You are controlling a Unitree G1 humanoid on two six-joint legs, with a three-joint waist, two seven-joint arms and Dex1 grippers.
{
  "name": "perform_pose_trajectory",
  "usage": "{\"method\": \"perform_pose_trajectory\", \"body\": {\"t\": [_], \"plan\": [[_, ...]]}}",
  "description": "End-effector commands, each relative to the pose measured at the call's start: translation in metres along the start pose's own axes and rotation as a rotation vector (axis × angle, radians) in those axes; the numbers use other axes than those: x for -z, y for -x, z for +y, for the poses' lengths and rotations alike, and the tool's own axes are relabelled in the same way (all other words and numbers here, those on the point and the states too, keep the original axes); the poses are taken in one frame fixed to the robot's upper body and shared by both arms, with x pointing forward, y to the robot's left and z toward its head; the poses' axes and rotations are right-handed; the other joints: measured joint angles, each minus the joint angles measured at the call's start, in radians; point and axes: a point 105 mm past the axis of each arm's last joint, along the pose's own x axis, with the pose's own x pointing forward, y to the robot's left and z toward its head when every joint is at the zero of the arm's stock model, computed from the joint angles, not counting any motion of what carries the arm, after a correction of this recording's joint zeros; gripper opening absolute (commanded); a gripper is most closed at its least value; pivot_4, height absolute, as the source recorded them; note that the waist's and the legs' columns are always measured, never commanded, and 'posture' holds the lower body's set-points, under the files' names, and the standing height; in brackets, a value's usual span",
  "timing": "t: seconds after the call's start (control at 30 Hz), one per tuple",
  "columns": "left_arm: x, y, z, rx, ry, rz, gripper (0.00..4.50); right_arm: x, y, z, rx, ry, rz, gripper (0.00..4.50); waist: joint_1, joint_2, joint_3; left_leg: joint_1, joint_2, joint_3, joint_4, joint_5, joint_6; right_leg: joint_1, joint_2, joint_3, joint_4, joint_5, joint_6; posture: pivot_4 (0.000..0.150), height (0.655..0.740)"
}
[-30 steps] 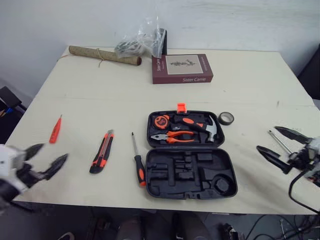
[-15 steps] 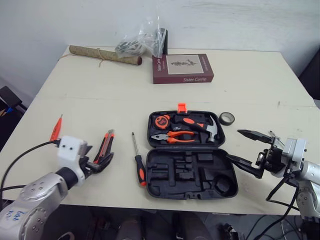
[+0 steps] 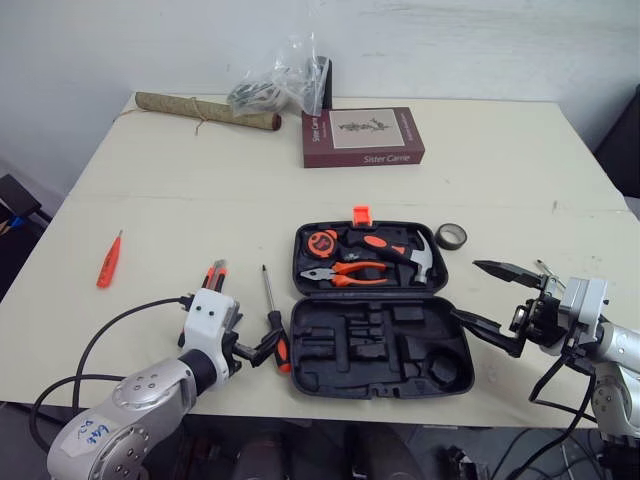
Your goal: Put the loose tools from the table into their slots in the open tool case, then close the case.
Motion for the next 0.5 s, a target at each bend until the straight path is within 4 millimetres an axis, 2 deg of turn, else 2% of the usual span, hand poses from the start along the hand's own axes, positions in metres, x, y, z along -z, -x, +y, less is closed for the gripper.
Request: {"method": "perform_pose_trajectory", "body": {"t": [0.03,0.2,0.33,0.5], "plan": [[-0.001,0.003,-0.008,0.015,-0.026,0.005,4.47,-0.01,-0.004,0.001,-0.01,0.02,-0.022,4.5,0.0,0.0,0.0,0.0,0.0,0.0,0.0,0.0,0.0,0.0,0.0,0.0,0.0,0.0,0.0,0.15,0.74],[0.012,-0.002,-0.007,-0.009,-0.069,0.094,4.47,-0.013,-0.008,0.001,-0.014,0.016,-0.026,4.5,0.0,0.0,0.0,0.0,0.0,0.0,0.0,0.0,0.0,0.0,0.0,0.0,0.0,0.0,0.0,0.15,0.74],[0.012,-0.009,-0.008,-0.034,-0.062,0.1,4.47,-0.015,-0.013,0.001,-0.027,0.014,-0.031,4.5,0.004,0.001,0.0,0.0,-0.001,0.0,0.0,0.0,0.0,0.001,0.0,0.001,0.0,0.0,0.0,0.15,0.74],[0.017,0.01,-0.002,-0.077,-0.094,0.144,4.47,-0.017,-0.015,-0.001,-0.029,0.016,-0.032,4.5,0.002,0.001,0.0,0.0,0.0,0.0,0.0,0.001,0.0,0.001,0.0,0.001,-0.001,0.0,0.0,0.15,0.74]]}}
